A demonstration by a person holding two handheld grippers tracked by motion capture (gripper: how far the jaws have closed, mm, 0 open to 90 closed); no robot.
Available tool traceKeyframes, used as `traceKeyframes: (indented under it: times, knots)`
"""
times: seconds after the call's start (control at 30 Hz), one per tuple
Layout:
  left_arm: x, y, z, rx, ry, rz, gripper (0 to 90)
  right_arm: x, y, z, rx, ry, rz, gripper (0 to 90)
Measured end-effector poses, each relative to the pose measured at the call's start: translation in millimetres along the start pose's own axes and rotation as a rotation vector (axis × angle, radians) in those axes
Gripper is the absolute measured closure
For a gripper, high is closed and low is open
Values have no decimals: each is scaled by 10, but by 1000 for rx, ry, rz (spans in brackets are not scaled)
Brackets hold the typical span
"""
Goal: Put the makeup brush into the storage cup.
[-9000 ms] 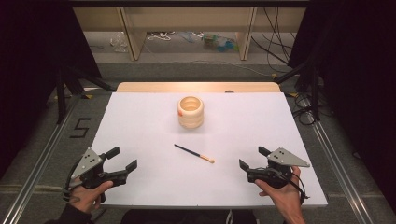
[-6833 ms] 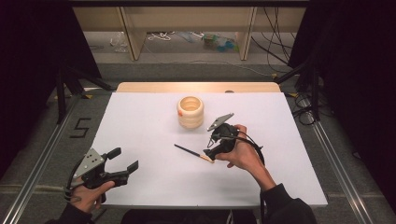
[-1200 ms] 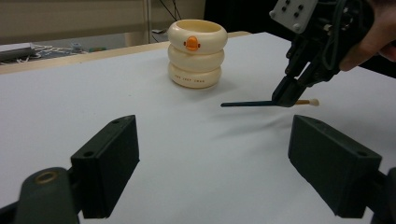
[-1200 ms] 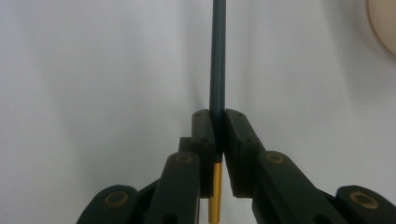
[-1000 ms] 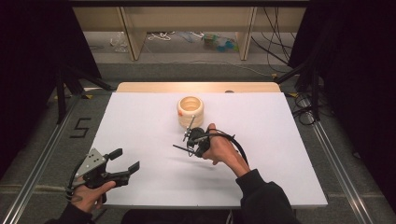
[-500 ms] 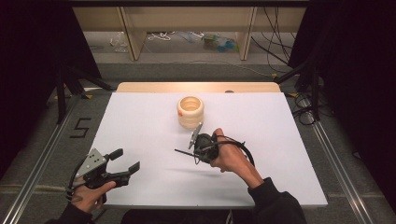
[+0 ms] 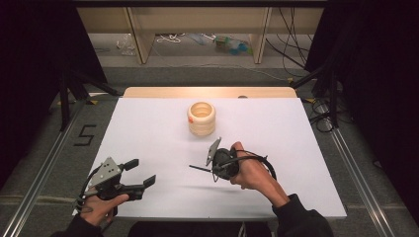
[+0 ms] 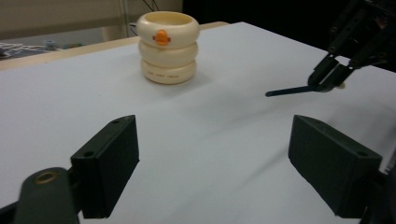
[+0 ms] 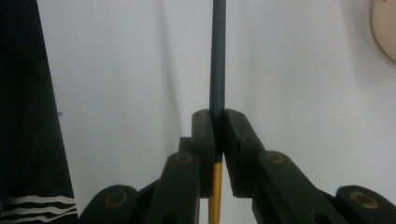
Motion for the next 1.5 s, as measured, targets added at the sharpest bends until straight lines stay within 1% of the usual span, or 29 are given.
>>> traceKeyframes:
  times: [0.13, 0.17, 0.2, 0.23, 0.27, 0.33, 0.37, 0.4, 0.43, 0.57, 0.6, 0.63, 0.73, 0.8, 0.87, 0.9, 0.93, 0.97, 1.0, 1.03, 1.07, 1.1, 1.13, 1.17, 1.2, 1.27, 1.37, 1.4, 1.5]
  knots:
    - [-124, 14, 59, 25, -56, 29, 163, 33, 21, -1, -5, 5, -32, 833]
    - [-150, 14, 68, 36, -67, 36, 163, 60, 31, -8, -4, 9, -28, 833]
    - [-177, 18, 85, 41, -87, 43, 160, 53, 39, -6, -12, 11, -62, 833]
    - [-199, 17, 93, 52, -95, 47, 158, 91, 42, -12, 0, 10, -39, 833]
    - [-225, 18, 110, 60, -110, 57, 157, 105, 48, -10, -3, 14, -42, 833]
    - [-278, 20, 135, 81, -129, 70, 156, 117, 60, -2, -3, 19, -80, 833]
    - [-307, 20, 153, 86, -143, 71, 156, 134, 67, 3, -1, 21, -83, 833]
    - [-324, 20, 167, 99, -148, 93, 157, 155, 72, 6, 1, 24, -80, 833]
    - [-342, 18, 178, 105, -153, 87, 157, 185, 72, 6, 11, 29, -68, 833]
    - [-378, 11, 237, 130, -170, 96, 157, 218, 101, 26, 2, 38, -116, 833]
    - [-380, 14, 256, 135, -182, 117, 158, 227, 101, 27, 7, 31, -112, 833]
    - [-403, 9, 262, 143, -183, 91, 163, 242, 106, 31, 7, 36, -120, 833]
    - [-440, 5, 292, 159, -217, 110, 173, 291, 111, 25, 21, 39, -119, 833]
    - [-467, -5, 310, 177, -237, 121, 171, 313, 128, 38, 13, 44, -145, 833]
    - [-497, -16, 330, 192, -250, 128, 171, 336, 134, 37, 19, 40, -147, 833]
    - [-518, -20, 348, 191, -250, 125, 174, 347, 146, 41, 8, 50, -162, 833]
    - [-523, -29, 347, 208, -257, 138, 179, 360, 146, 38, 14, 48, -162, 833]
    - [-543, -34, 369, 201, -267, 138, 183, 371, 151, 38, 12, 46, -162, 833]
    - [-558, -44, 373, 221, -278, 145, 185, 381, 157, 37, 9, 49, -174, 833]
    - [-568, -47, 381, 229, -275, 146, 187, 411, 158, 25, 20, 53, -162, 833]
    - [-578, -55, 390, 240, -293, 160, 195, 425, 164, 27, 18, 52, -162, 833]
    - [-596, -56, 405, 235, -286, 165, 204, 437, 169, 26, 21, 57, -168, 833]
    - [-622, -58, 424, 230, -297, 163, 202, 440, 174, 30, 19, 52, -180, 833]
    - [-620, -62, 420, 250, -294, 183, 200, 445, 181, 36, 14, 56, -196, 833]
    - [-656, -61, 444, 242, -307, 176, 201, 450, 183, 35, 15, 57, -201, 833]
    - [-673, -62, 457, 262, -315, 193, 203, 483, 191, 37, 13, 65, -193, 833]
    - [-693, -61, 490, 266, -312, 204, 209, 533, 200, 32, 11, 81, -178, 833]
    - [-709, -58, 500, 264, -317, 197, 210, 509, 203, 41, 10, 64, -201, 833]
    - [-723, -58, 528, 271, -322, 196, 221, 538, 206, 30, 19, 69, -202, 833]
Point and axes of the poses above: each handheld gripper's, and its own axes: z roughly forward along the jaws, y roughly out of its top, x roughly to its left, the point moved 7 cm from there along z, roughly forward along the jaws, and after that the axes turned 7 degrees about z, right-handed, at the moved point
